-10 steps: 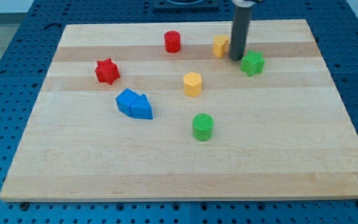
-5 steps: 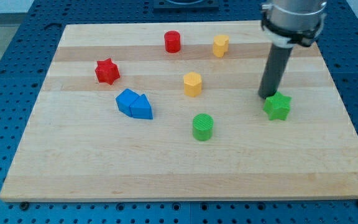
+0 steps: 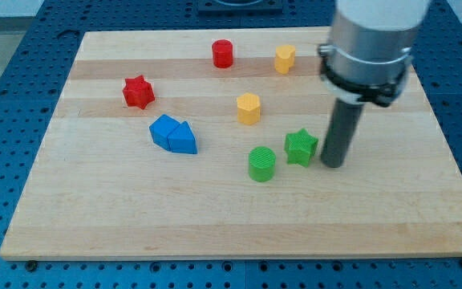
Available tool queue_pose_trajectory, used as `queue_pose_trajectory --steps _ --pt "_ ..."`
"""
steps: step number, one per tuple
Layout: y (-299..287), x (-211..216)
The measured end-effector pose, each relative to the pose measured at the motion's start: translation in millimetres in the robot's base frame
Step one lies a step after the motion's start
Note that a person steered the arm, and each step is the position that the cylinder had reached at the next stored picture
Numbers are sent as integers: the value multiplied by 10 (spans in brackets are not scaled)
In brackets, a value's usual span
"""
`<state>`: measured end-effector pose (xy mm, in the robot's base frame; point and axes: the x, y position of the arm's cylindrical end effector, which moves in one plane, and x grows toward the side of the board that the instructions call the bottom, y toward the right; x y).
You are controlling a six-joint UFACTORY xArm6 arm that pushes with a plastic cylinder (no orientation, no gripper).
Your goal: Slide green star closer to the green circle
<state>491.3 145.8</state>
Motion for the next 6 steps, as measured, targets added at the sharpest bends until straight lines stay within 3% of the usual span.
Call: queue_pose_trajectory --steps 1,5,6 --pt "454 -236" --pt "-361 -139" --pt "-324 -432"
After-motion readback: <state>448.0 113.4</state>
